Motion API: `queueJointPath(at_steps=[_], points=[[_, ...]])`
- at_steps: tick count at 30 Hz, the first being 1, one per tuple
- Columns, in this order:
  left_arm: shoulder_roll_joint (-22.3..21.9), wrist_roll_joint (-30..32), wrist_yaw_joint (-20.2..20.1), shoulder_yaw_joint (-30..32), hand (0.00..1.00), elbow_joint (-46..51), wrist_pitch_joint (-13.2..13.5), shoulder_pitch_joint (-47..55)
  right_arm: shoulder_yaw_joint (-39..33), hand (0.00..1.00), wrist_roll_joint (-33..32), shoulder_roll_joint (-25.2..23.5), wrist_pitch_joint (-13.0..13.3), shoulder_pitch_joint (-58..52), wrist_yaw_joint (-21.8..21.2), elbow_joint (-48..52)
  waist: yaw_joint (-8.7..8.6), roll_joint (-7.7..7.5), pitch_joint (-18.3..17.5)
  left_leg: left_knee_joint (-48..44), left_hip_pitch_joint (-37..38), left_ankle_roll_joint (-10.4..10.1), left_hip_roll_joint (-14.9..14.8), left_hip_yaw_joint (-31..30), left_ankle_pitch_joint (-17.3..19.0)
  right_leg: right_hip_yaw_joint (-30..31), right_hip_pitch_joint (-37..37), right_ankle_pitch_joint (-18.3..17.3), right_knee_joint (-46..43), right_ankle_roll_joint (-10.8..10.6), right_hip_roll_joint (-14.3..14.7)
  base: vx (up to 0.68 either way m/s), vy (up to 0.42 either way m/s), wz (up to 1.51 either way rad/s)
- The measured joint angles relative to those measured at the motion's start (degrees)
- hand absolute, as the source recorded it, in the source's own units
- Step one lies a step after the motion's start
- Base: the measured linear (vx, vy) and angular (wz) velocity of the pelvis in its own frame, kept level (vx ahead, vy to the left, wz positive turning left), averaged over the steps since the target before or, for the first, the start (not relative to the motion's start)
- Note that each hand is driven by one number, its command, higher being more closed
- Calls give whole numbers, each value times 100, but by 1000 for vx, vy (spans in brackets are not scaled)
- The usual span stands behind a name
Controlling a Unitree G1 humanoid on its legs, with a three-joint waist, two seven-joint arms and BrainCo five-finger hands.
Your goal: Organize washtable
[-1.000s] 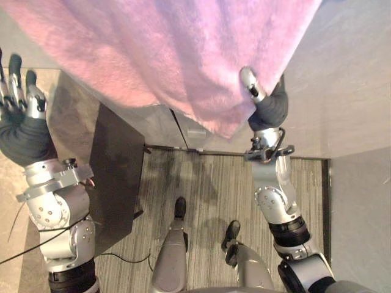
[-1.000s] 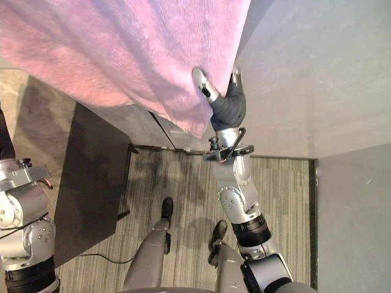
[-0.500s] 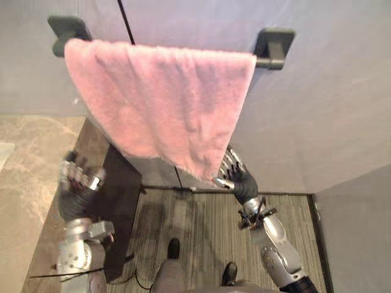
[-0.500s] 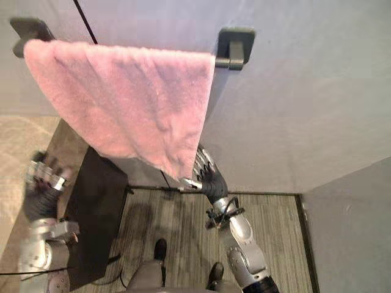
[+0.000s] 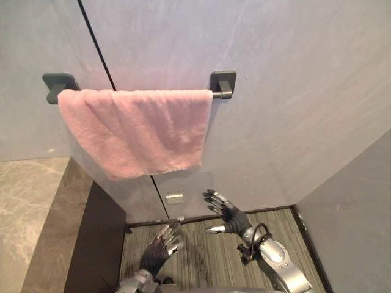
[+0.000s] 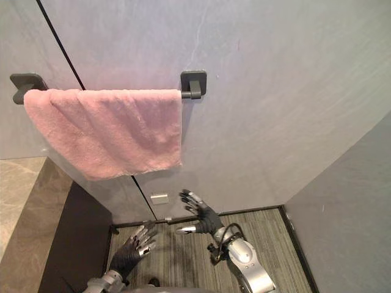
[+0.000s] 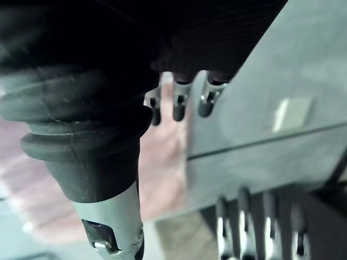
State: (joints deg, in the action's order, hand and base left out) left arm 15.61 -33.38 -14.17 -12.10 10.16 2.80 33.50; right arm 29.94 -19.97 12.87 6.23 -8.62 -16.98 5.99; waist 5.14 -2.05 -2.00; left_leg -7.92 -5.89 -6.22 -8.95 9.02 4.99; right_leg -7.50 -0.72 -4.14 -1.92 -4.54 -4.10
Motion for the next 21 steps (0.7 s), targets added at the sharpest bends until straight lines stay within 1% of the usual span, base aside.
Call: queueJointPath(at_steps=[2,3,4,5,6,7,8,9,10,11,12,13,14,16,18,20,21], points=[[69,-272,11,5,0,232,29,-138,319,0,-260,-27,55,228,-52,313,2,5,-3,6,42,13,21,20,8,11,65,68,82,-11,-17,-14,47,-10],[56,-430,88,20,0,360,118,-372,594,0,-372,-74,182,567,-48,500,26,-6,-10,17,59,22,53,37,11,39,94,111,150,-29,-40,-29,49,-5],[21,-450,129,35,0,392,167,-483,676,0,-435,-114,240,728,-43,531,30,-7,-10,17,63,23,71,34,9,38,104,120,167,-31,-54,-38,46,-1],[-75,-469,313,51,0,450,266,-702,815,0,-439,-208,341,1059,60,557,33,-5,-9,16,73,26,105,20,6,35,133,144,196,-51,-82,-36,45,3],[-132,-479,382,72,0,491,303,-802,855,0,-439,-258,383,1195,98,557,39,-3,-7,11,73,29,116,19,4,35,135,152,199,-58,-92,-42,51,4],[-277,-480,589,180,0,641,445,-1048,964,0,-440,-398,474,1519,218,556,54,-8,17,6,61,52,137,10,-11,34,133,172,198,-56,-112,-35,39,4],[-323,-479,682,232,0,702,511,-1150,1000,0,-433,-452,488,1643,263,554,51,-18,38,-1,48,59,144,-3,-17,32,129,181,198,-54,-115,-40,31,7],[-409,-480,840,377,0,836,649,-1365,1074,0,-413,-565,546,1877,388,528,50,-27,98,-16,9,78,148,-33,-31,27,107,210,199,-40,-115,-61,21,10],[-468,-480,969,532,0,962,787,-1585,1132,0,-404,-675,650,2101,482,447,54,-5,147,-47,-124,104,148,-68,-51,9,10,250,199,-33,-111,-62,18,10],[-496,-479,1034,606,0,1022,867,-1717,1146,0,-386,-724,682,2237,547,406,58,-50,193,-74,-169,115,148,-87,-58,1,-24,272,193,-33,-109,-122,19,8],[-535,-476,1172,752,0,1105,1007,-1973,1148,0,-280,-840,745,2497,677,355,69,16,365,-126,-333,136,148,-109,-75,-3,-157,314,191,-35,-111,-87,14,4],[-550,-475,1225,831,0,1127,1055,-2108,1144,0,-216,-900,785,2635,725,324,76,-20,426,-152,-422,150,148,-117,-88,-4,-232,355,190,-28,-110,-132,26,-2],[-576,-475,1333,999,0,1138,1156,-2401,1140,0,-140,-1022,871,2957,836,190,100,-3,618,-220,-622,180,148,-124,-108,-5,-404,432,193,-22,-109,-149,36,-6],[-611,-460,1528,1197,0,1136,1217,-2871,1021,0,44,-1167,928,3381,996,-56,160,42,879,-275,-964,226,163,-132,-203,0,-692,560,191,-16,-124,-164,45,-3],[-604,-404,1740,1314,0,1079,1276,-3456,646,0,248,-1262,946,3950,1231,-431,190,71,1190,-282,-1293,277,210,-161,-356,-15,-1004,677,194,-30,-165,-153,55,6],[-598,-353,1840,1307,0,888,1302,-3810,364,0,322,-1256,927,4261,1355,-647,199,62,1241,-244,-1500,307,247,-161,-442,-21,-1224,742,196,-27,-196,-96,39,6],[-597,-343,1923,1294,0,729,1349,-4069,162,0,463,-1255,880,4328,1474,-713,204,61,1258,-182,-1577,326,280,-159,-501,-21,-1330,756,192,-34,-223,-60,30,5]])
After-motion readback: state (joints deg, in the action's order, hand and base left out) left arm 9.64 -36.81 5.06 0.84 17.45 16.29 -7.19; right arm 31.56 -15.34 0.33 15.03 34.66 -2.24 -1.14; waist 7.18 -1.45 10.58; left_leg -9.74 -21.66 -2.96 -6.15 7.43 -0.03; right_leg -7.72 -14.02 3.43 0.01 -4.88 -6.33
